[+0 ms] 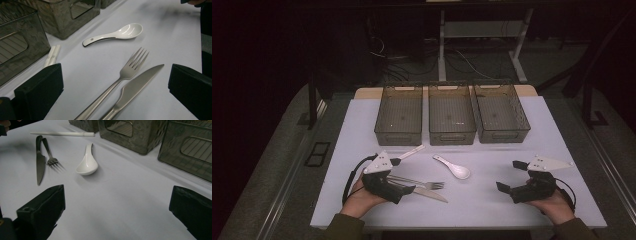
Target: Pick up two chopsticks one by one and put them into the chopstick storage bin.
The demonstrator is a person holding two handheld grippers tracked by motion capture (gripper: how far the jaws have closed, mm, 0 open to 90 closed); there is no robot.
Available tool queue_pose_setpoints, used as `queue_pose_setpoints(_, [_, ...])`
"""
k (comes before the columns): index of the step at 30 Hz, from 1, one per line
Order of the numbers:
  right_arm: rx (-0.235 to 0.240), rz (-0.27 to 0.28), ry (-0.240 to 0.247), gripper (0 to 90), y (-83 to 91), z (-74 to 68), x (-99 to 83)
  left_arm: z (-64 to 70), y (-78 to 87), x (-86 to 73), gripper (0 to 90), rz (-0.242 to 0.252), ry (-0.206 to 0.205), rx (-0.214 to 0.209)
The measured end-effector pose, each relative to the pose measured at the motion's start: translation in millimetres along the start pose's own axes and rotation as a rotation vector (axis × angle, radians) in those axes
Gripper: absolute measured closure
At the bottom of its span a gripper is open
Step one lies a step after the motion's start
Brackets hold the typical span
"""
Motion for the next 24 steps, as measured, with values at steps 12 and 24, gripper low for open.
queue_pose_setpoints(12, [-0.013,0.012,-0.007,0.6,0.5,1.2,-0.3,-5.1,0.6,7.0,0.0,-0.012,-0.025,0.006])
queue_pose_setpoints(24, [-0.013,0.006,-0.011,0.6,-0.1,0.5,-1.1,-11.6,2.9,13.6,0.0,-0.007,-0.029,0.012])
Point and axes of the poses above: each handheld gripper's, and its own axes: y roughly backward along the jaws, x roughly out of its top, z roughly to its right, the point moved 3 cm from there along -y, roughly forward along the jaws, and after that the axes turned 14 degrees about z, right-handed, at the moved point
